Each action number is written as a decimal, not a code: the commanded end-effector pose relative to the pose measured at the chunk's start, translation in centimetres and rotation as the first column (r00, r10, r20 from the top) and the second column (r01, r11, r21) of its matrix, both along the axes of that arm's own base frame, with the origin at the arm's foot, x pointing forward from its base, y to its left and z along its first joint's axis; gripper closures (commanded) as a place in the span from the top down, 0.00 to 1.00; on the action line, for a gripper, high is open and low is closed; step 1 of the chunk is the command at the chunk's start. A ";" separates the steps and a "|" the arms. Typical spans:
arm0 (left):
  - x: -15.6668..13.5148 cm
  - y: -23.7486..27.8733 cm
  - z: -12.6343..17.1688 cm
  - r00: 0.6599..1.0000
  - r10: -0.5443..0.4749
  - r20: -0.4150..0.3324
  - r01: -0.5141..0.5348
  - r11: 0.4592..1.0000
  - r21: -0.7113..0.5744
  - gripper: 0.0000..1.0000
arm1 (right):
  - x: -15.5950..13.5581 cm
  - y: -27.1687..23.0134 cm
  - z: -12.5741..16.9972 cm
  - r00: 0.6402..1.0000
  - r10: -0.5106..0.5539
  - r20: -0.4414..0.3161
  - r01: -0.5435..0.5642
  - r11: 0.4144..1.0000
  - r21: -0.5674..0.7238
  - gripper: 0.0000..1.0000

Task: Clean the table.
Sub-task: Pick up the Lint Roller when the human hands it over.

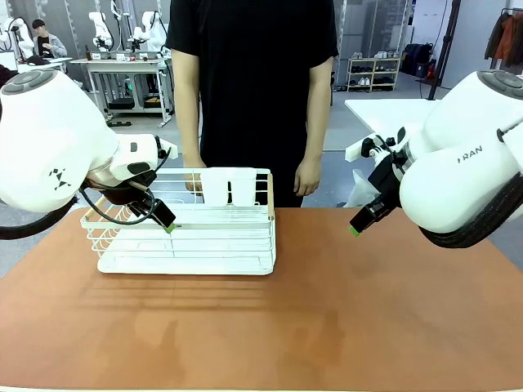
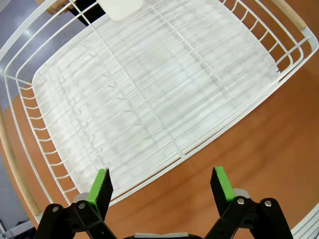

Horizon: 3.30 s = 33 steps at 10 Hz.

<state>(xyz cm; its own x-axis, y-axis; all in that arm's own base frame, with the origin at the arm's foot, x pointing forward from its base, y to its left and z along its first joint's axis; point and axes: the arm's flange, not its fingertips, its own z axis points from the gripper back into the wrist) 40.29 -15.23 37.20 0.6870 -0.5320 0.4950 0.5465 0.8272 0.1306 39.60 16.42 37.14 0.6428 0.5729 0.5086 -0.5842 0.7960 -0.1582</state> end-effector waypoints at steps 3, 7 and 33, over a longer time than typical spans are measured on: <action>-0.5 2.4 5.5 0.980 -0.109 -0.168 0.057 0.956 -0.288 1.00 | 1.3 -3.3 6.2 0.991 -0.012 -0.136 0.043 0.974 0.224 1.00; -2.6 11.0 11.2 0.915 -0.320 -0.246 0.049 0.694 -0.718 1.00 | 1.7 -10.4 11.5 0.916 0.122 -0.383 0.142 0.792 0.593 1.00; -18.5 40.6 7.5 0.900 0.178 -0.398 -0.427 0.176 -0.887 1.00 | -8.2 -37.1 8.3 0.810 -0.067 -0.582 0.578 0.257 0.775 1.00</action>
